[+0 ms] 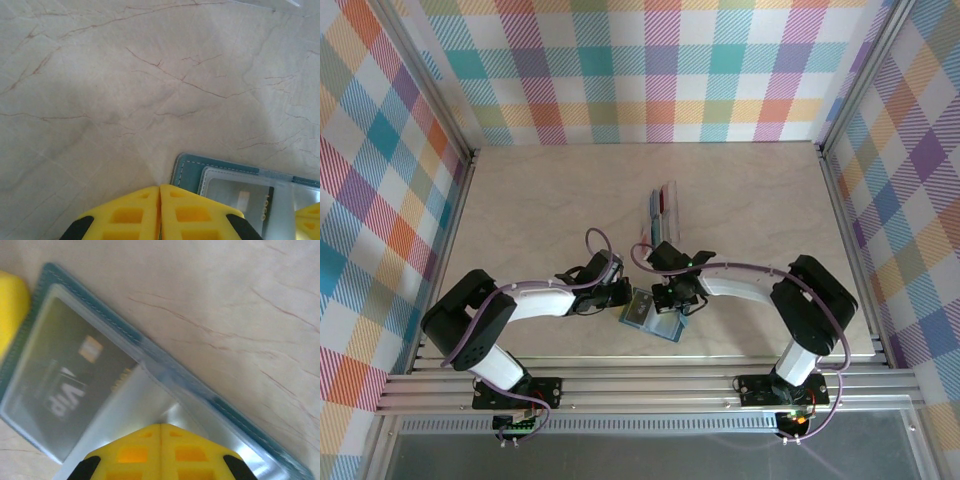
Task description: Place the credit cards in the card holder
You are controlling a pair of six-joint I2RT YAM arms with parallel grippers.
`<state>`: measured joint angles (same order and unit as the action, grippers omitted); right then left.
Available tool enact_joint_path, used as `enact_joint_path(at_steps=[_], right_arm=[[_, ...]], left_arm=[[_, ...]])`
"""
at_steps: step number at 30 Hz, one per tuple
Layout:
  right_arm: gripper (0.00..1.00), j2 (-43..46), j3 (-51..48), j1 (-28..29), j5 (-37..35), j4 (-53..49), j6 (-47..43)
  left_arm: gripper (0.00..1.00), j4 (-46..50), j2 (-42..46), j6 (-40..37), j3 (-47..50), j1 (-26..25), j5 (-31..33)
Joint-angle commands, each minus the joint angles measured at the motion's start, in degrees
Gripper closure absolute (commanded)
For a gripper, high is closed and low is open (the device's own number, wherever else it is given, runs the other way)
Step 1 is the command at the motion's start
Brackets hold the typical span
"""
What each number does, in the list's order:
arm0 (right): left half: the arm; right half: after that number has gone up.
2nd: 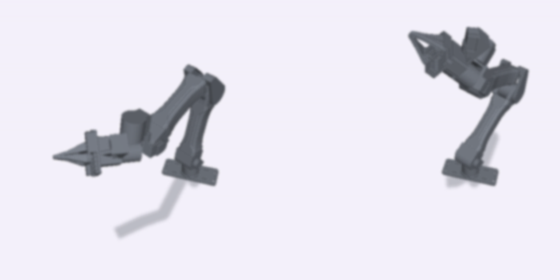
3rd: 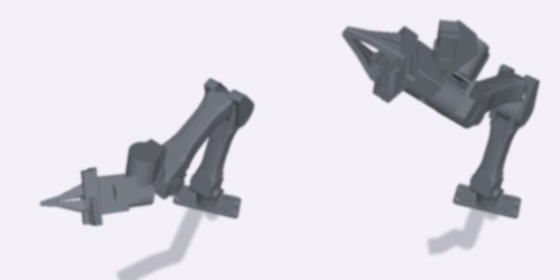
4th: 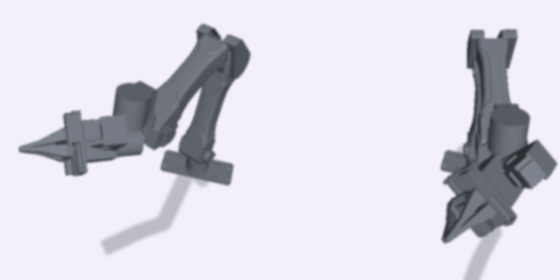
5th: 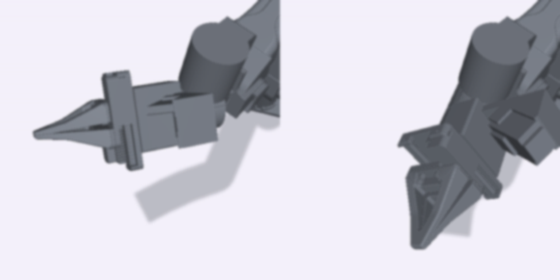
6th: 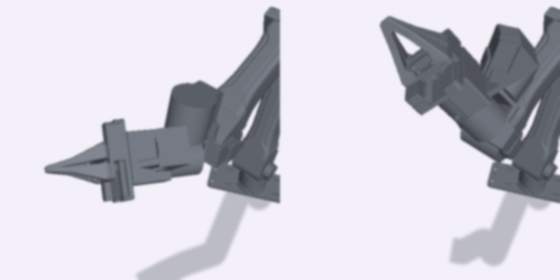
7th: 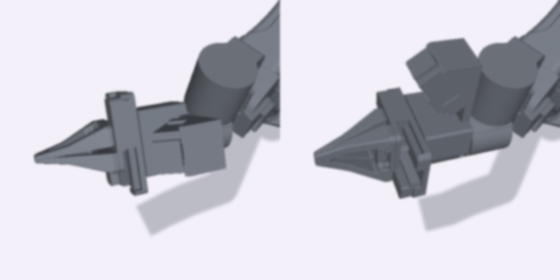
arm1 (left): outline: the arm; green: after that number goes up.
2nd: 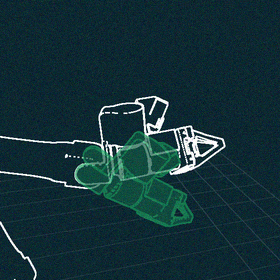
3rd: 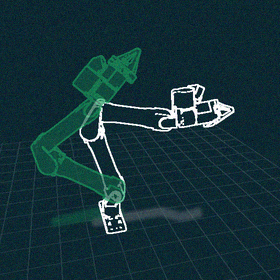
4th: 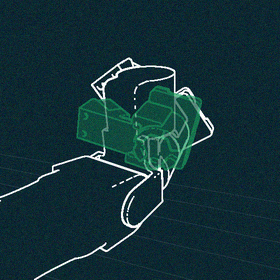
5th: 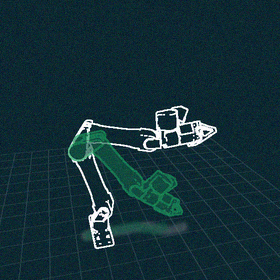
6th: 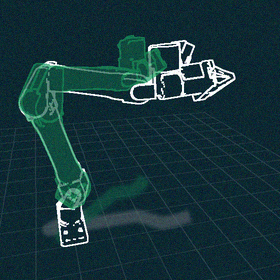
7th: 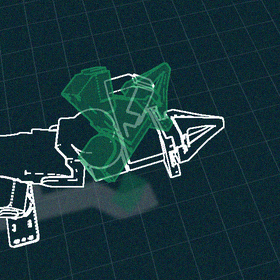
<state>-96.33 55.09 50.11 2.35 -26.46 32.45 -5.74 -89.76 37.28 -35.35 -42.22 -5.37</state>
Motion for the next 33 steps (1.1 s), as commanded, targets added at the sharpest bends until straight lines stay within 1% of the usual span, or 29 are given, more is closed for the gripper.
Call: enact_joint_path(at_steps=[1,7,9,11,13,16,20,23,29,31,33], right_arm=[[1.00,-1.72,2.19,-0.27,4.72,3.82,-0.76],[1.00,-3.24,4.94,-0.88,5.21,4.58,-0.82],[0.98,-4.26,6.00,-0.98,5.49,4.40,-1.13],[0.92,-5.10,6.85,-0.98,6.28,4.48,-1.32],[0.83,-5.19,6.96,-0.99,7.78,5.46,-1.51],[0.76,-4.31,6.69,-1.00,10.23,7.32,-1.68],[0.74,-4.15,8.44,-1.03,12.14,7.83,-1.94],[0.74,-5.35,10.64,-1.06,13.24,7.62,-2.18],[0.73,-8.28,15.95,-1.15,14.69,6.44,-2.95],[0.71,-9.45,18.26,-1.32,14.88,5.44,-3.43],[0.70,-10.48,20.55,-1.50,15.04,4.13,-3.94]], left_arm=[[0.90,-0.63,-3.06,1.24,2.65,-0.21,-1.39],[0.91,-1.78,-4.25,2.63,3.14,-0.30,-1.47],[0.91,-1.99,-4.37,3.02,3.28,-0.31,-1.35],[0.91,-1.59,-4.02,3.15,3.28,-0.18,-0.77],[0.91,-0.81,-3.39,3.19,3.19,-0.23,-0.22],[0.91,-0.07,-2.97,3.39,2.86,-0.15,-0.22],[0.91,-0.79,-3.06,4.12,3.05,0.44,-1.49],[0.90,-1.44,-1.25,5.08,4.50,1.85,-2.54],[0.85,0.32,3.70,6.18,6.58,3.67,-1.48],[0.84,1.36,5.46,6.42,6.95,4.07,-0.60],[0.81,2.60,7.42,6.74,7.53,4.65,0.51]])
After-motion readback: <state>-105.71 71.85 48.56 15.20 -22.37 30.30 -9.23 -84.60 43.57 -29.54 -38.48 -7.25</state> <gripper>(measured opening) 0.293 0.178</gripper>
